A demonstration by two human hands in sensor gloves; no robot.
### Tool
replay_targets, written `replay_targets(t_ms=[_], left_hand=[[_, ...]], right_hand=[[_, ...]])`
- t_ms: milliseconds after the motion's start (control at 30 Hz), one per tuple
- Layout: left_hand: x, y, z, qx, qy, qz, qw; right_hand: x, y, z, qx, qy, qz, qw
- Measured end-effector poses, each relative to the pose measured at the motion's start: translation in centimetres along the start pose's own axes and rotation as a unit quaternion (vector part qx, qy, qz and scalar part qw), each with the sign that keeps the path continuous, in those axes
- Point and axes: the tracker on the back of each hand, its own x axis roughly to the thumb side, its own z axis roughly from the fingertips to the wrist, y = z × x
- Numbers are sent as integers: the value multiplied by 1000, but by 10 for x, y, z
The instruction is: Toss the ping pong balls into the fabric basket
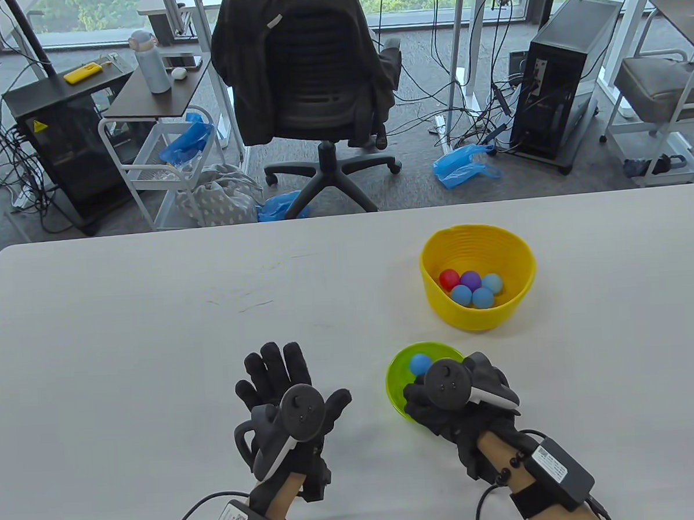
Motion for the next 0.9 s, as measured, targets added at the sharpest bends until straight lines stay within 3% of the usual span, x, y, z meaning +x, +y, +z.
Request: replay_targets(t_ms=[133, 433, 667, 900], left_hand=[[0, 0, 0, 0, -2, 1, 1000], [-1, 0, 0, 0, 0, 4, 1000], [0, 0, 0, 1, 2, -1, 1000], [-1, 2, 0, 3, 5, -7, 1000]], right_hand=[[2, 0, 1, -23, 10, 42, 999], [0, -20, 17, -90, -17, 11, 996], [-17, -42, 32, -161, -43, -115, 979], [-38, -55, 42, -230, -42, -243, 941]])
